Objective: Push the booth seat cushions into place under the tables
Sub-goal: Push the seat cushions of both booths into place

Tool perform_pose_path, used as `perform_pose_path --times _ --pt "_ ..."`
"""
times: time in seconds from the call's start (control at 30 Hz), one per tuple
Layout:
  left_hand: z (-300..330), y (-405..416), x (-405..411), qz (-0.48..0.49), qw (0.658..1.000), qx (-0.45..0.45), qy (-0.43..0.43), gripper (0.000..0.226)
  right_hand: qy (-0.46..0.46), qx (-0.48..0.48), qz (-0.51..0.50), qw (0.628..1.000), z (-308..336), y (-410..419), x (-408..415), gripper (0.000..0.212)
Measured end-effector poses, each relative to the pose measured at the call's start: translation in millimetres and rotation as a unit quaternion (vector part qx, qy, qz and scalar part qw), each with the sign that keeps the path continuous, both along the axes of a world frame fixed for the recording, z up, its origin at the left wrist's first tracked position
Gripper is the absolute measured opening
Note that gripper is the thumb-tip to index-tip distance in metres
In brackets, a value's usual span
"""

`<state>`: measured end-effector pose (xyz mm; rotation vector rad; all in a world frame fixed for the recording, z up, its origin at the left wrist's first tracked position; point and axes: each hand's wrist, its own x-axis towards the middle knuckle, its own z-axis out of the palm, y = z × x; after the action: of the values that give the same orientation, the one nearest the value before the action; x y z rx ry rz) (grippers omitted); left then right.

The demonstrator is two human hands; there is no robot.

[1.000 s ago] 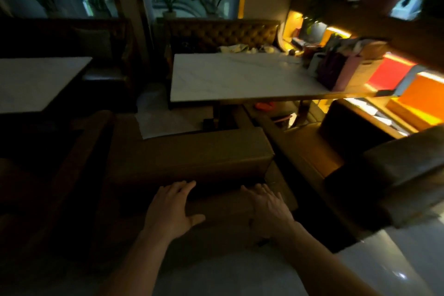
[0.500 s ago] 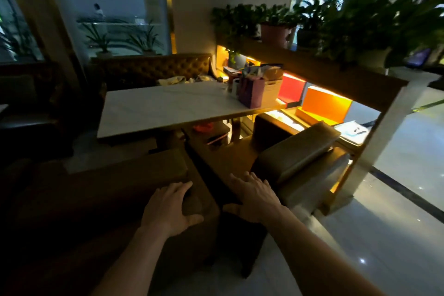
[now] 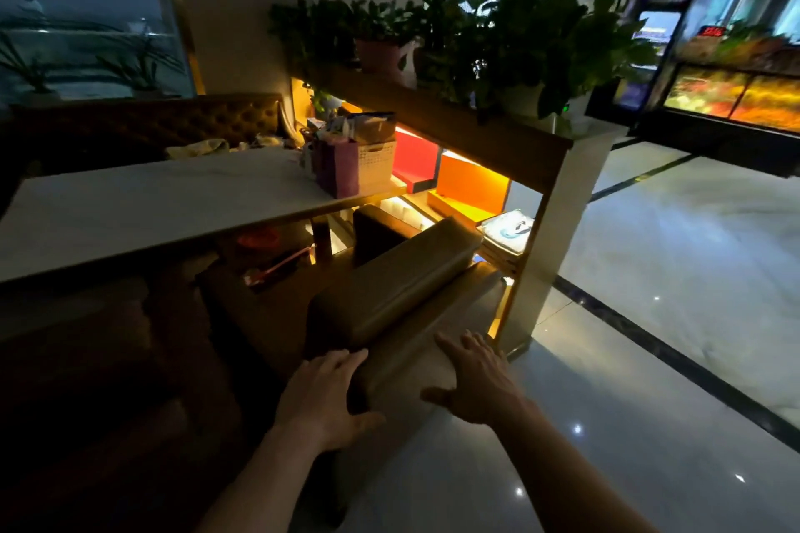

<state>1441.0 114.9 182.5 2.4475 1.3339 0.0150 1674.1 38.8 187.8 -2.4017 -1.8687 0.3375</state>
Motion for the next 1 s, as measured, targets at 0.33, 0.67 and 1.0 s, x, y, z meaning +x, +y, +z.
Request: perform_pose_path --times 0.33,0.67,1.0 --pt "-86 97 213 -0.012 0.995 -0.096 -0.025 0.095 0.02 -0.086 -0.034 0.996 -68 78 204 0.096" --pt "-126 164 278 0.064 0.99 -0.123 -0.023 0.094 0.018 -0.114 0.025 0.993 -88 188 290 0.096" --pt "-206 183 300 0.265 0.96 -0.078 0.042 0.084 -0.01 -0.125 0.183 0.975 -187 325 342 0.109"
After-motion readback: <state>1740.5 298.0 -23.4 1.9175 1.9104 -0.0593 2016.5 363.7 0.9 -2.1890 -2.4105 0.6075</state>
